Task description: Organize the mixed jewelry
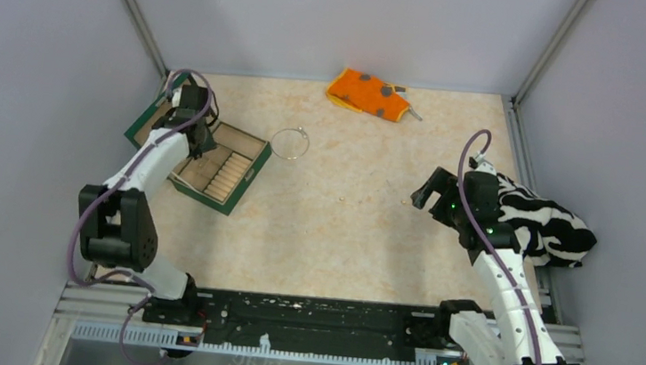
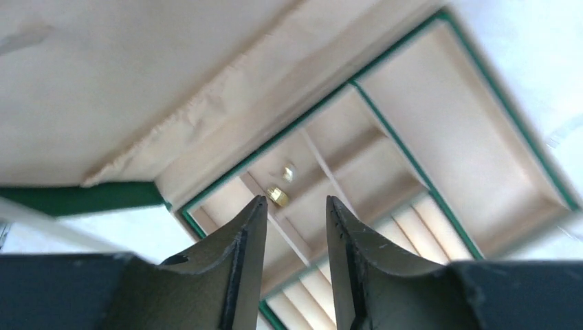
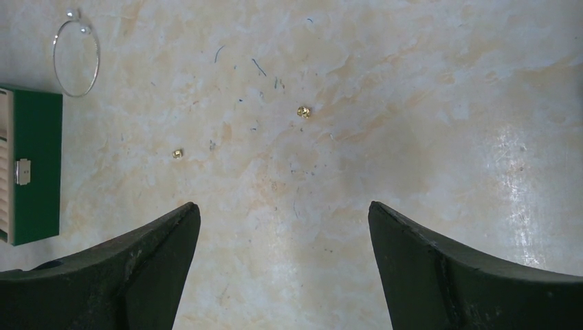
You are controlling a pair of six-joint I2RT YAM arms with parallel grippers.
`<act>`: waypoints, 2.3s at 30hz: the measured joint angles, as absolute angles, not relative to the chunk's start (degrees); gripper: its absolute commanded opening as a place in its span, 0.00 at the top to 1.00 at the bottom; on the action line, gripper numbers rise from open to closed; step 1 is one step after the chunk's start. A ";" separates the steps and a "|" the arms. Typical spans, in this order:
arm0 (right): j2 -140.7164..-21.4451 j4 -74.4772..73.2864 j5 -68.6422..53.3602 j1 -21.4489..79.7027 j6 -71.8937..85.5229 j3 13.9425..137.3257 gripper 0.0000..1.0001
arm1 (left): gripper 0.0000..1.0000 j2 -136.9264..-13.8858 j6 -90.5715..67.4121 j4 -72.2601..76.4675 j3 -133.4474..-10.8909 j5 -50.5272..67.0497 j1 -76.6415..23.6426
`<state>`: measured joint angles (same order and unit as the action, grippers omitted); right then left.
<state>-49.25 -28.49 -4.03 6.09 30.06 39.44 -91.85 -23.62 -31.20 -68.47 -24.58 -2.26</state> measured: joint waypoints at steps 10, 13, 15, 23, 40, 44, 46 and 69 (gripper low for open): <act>-51.62 -25.89 -4.32 11.31 29.80 39.48 0.09 | 0.47 -85.82 -22.94 -33.08 -73.71 -25.04 -32.56; -53.43 -26.22 -2.83 13.52 30.15 39.51 0.09 | 0.45 -92.99 -23.68 -32.97 -76.79 -22.87 -40.51; -53.41 -26.59 -1.28 13.78 30.72 39.51 0.10 | 0.45 -98.00 -23.70 -32.40 -78.26 -20.53 -43.72; -45.41 -27.05 3.44 13.78 32.38 39.42 0.10 | 0.46 -112.62 -20.84 -29.69 -82.91 -10.37 -46.48; -45.08 -27.90 4.75 13.78 33.69 38.24 0.10 | 0.65 -119.00 -22.70 -24.45 -88.92 -7.20 -46.35; -45.45 -27.90 4.71 13.78 33.69 38.24 0.10 | 0.71 -120.77 -22.83 -24.62 -89.76 -7.18 -46.35; -45.50 -27.90 4.71 13.78 33.69 38.24 0.09 | 0.73 -121.12 -22.87 -25.10 -89.86 -7.18 -46.35; -47.00 -27.49 4.21 13.78 33.67 38.24 0.10 | 0.76 -122.43 -22.68 -27.92 -91.20 -6.44 -46.35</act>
<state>-47.00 -27.49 4.21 13.78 33.67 38.24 -122.43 -22.68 -27.92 -91.20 -6.44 -46.35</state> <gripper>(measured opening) 0.905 0.209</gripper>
